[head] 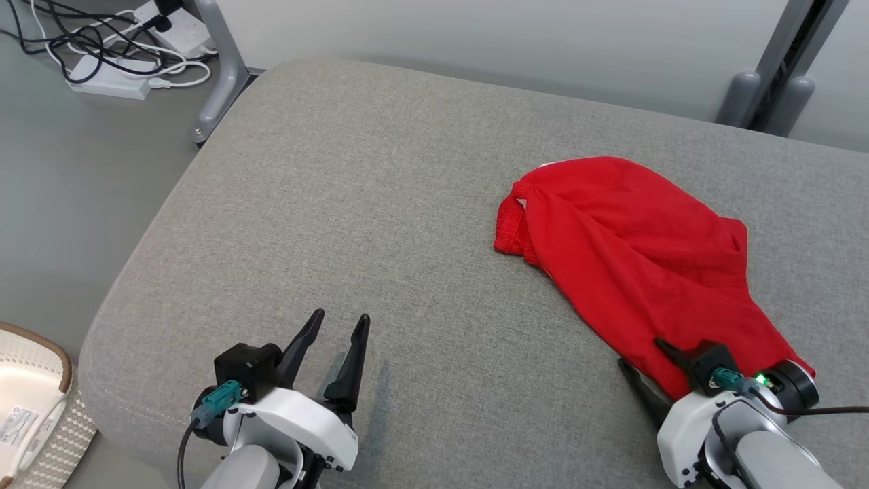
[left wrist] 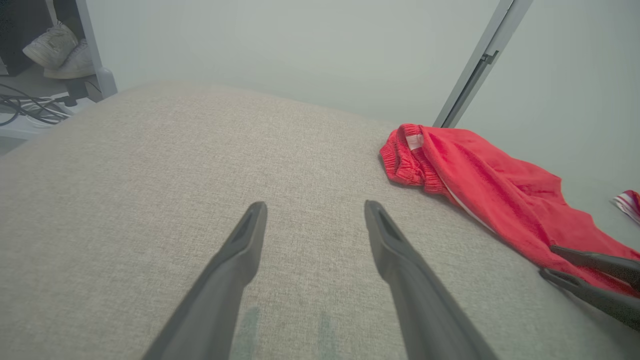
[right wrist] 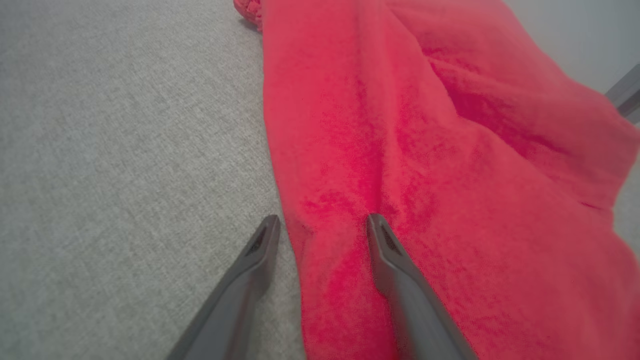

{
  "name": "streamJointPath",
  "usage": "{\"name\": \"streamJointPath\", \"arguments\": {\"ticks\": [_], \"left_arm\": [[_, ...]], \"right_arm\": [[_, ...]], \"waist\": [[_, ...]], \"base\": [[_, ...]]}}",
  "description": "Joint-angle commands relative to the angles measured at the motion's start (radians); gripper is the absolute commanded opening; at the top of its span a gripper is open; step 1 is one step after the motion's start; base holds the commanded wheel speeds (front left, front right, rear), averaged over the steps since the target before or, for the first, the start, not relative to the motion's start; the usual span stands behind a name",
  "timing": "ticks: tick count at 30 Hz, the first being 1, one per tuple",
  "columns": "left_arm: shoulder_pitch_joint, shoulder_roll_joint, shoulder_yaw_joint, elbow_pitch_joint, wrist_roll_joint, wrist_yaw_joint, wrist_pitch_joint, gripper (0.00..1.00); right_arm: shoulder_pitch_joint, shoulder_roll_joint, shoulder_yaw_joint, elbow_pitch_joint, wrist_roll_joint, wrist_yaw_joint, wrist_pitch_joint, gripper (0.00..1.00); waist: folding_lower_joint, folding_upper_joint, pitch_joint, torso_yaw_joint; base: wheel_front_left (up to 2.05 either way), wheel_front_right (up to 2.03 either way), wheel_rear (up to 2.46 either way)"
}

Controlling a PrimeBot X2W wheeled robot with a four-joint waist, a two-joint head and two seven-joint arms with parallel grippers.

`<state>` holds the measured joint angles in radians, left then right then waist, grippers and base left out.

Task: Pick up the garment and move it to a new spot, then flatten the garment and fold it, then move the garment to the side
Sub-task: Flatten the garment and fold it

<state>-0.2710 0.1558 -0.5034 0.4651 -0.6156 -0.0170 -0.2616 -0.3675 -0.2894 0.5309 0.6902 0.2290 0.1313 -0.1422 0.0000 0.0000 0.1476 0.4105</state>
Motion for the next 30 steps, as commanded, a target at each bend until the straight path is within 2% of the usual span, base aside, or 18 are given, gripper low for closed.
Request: {"name": "streamJointPath", "arguments": {"ticks": [1,5,9,16,23,26,30], "left_arm": [[0.005,0.002,0.005,0.003,0.010,-0.007,-0.004,1.00],[0.001,-0.002,0.016,0.010,0.017,-0.010,-0.004,1.00],[0.005,-0.004,0.020,0.018,0.024,-0.017,-0.004,1.00],[0.018,-0.010,0.027,0.033,0.026,-0.023,-0.004,1.00],[0.023,-0.017,0.040,0.042,0.022,-0.027,-0.004,1.00],[0.027,-0.023,0.043,0.046,0.026,-0.029,-0.004,1.00],[0.036,-0.026,0.047,0.053,0.034,-0.035,-0.004,1.00]], "right_arm": [[-0.005,-0.006,0.015,0.020,-0.008,-0.001,0.007,0.00],[-0.028,0.022,0.033,0.017,0.034,-0.001,-0.024,0.00],[-0.050,0.035,0.109,-0.042,0.085,-0.001,-0.040,0.00],[-0.102,0.044,0.260,-0.267,0.267,-0.001,-0.016,0.00],[-0.243,0.048,0.354,-0.446,0.334,-0.001,0.047,0.00],[-0.318,0.059,0.363,-0.521,0.397,-0.001,0.062,0.00],[-0.387,0.043,0.281,-0.587,0.512,-0.001,0.075,0.00]], "waist": [[0.0000,0.0000,0.001,-0.003],[0.0000,0.0000,-0.002,-0.015],[0.0000,0.0000,-0.010,-0.034],[0.0000,0.0000,-0.039,-0.072],[0.0000,0.0000,-0.057,-0.090],[0.0000,0.0000,-0.066,-0.081],[0.0000,0.0000,-0.072,-0.064]], "base": [[0.00,0.00,0.00],[0.00,0.00,0.00],[0.00,0.00,0.00],[0.00,0.00,0.00],[0.00,0.00,0.00],[0.00,0.00,0.00],[0.00,0.00,0.00]]}}
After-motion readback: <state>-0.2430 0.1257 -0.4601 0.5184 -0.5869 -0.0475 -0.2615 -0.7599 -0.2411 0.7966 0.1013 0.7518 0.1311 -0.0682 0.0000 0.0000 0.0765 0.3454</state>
